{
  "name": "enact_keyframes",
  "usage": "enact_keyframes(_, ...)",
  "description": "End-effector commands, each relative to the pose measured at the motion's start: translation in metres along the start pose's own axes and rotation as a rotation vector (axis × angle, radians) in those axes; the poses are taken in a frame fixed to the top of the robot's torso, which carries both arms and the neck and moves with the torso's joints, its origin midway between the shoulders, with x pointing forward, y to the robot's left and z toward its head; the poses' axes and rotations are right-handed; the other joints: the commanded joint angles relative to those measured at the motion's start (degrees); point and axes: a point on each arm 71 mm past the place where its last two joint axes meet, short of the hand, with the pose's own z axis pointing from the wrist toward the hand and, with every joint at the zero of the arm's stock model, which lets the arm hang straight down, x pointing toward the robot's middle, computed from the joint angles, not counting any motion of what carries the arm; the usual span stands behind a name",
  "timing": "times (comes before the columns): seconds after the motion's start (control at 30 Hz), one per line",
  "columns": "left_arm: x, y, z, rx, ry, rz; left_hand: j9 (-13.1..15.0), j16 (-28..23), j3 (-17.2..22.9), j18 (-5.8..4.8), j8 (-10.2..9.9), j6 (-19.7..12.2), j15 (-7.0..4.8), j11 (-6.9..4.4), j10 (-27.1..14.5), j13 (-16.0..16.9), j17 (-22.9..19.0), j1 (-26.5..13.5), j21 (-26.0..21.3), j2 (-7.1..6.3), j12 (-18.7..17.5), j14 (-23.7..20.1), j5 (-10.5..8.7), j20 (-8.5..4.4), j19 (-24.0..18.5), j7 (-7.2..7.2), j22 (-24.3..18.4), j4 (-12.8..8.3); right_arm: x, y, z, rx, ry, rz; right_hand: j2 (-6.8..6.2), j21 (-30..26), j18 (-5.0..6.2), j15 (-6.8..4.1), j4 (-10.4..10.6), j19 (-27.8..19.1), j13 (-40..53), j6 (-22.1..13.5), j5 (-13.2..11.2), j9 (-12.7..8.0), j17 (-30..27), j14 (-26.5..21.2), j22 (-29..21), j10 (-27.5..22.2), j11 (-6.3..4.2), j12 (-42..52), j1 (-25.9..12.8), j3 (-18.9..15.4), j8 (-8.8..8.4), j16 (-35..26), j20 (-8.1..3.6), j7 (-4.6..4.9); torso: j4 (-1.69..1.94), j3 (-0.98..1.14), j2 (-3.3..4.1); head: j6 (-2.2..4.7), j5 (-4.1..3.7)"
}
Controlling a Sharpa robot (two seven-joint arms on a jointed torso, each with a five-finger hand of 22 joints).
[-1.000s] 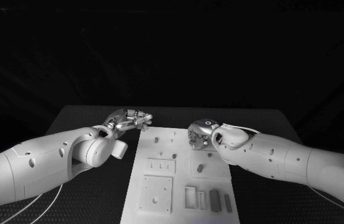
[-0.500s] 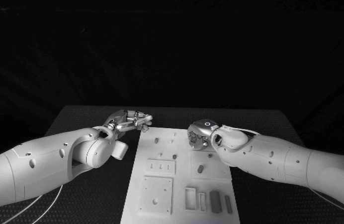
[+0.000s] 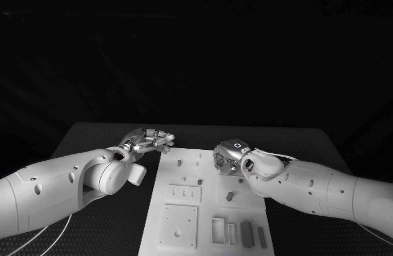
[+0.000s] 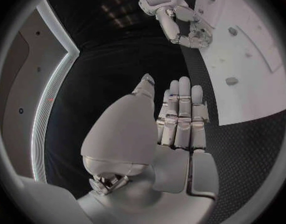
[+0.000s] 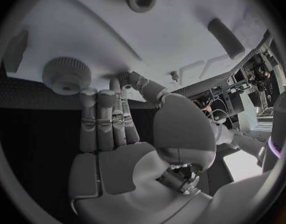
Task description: Assemble the parts on the task board
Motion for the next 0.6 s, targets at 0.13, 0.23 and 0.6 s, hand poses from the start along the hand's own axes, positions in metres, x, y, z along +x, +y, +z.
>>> enact_keyframes(0.13, 0.002, -0.001, 0.000, 0.007, 0.013, -0.008, 0.1, -0.2, -0.3, -0.07, -0.3, 0.0, -0.03, 0.04, 0.2, 0.1, 0.1, 0.5, -0.3, 0.16, -0.2, 0.3, -0.03, -0.51, 0.0, 0.42, 0.1, 0.2, -0.009, 0.006, 0.003, 0.008, -0.100, -0.008, 0.35, 0.4, 3.98, -0.35, 0.0, 0.3, 1.6, 0.6, 0.3, 0.1, -0.2, 0.2, 1.1, 0.8, -0.21, 0.1, 0.7, 0.5, 0.38, 0.3, -0.38, 0.00, 0.02, -0.03, 0.14, 0.33, 0.16)
enact_keyframes(0.23, 0.003, -0.001, 0.001, 0.007, 0.015, -0.009, 0.1, -0.2, -0.3, -0.07, -0.3, 0.0, -0.03, 0.04, 0.2, 0.1, 0.1, 0.5, -0.3, 0.16, -0.2, 0.3, -0.03, -0.51, 0.0, 0.42, 0.1, 0.2, -0.011, 0.013, 0.006, -0.006, -0.119, -0.013, 0.35, 0.4, 3.98, -0.35, 0.0, 0.3, 1.6, 0.6, 0.3, 0.1, -0.2, 0.2, 1.1, 0.8, -0.21, 0.1, 0.7, 0.5, 0.38, 0.3, -0.38, 0.00, 0.09, -0.04, 0.17, 0.55, 0.05)
enact_keyframes(0.6, 0.004, -0.001, 0.003, 0.008, 0.017, -0.010, 0.1, -0.3, -0.3, -0.07, -0.3, 0.0, -0.03, 0.05, 0.2, 0.1, 0.1, 0.5, -0.3, 0.17, -0.2, 0.3, -0.03, -0.51, 0.0, 0.43, 0.1, 0.3, -0.019, 0.027, 0.016, -0.027, -0.159, -0.020, -0.15, 0.7, 3.98, -0.43, 0.2, 0.5, 1.8, 0.9, 0.2, 0.2, -0.3, 0.3, 1.0, 1.0, -0.28, 0.0, 0.8, 1.0, 0.37, 0.5, -0.42, -0.08, 0.30, -0.11, 0.30, 0.89, 0.36)
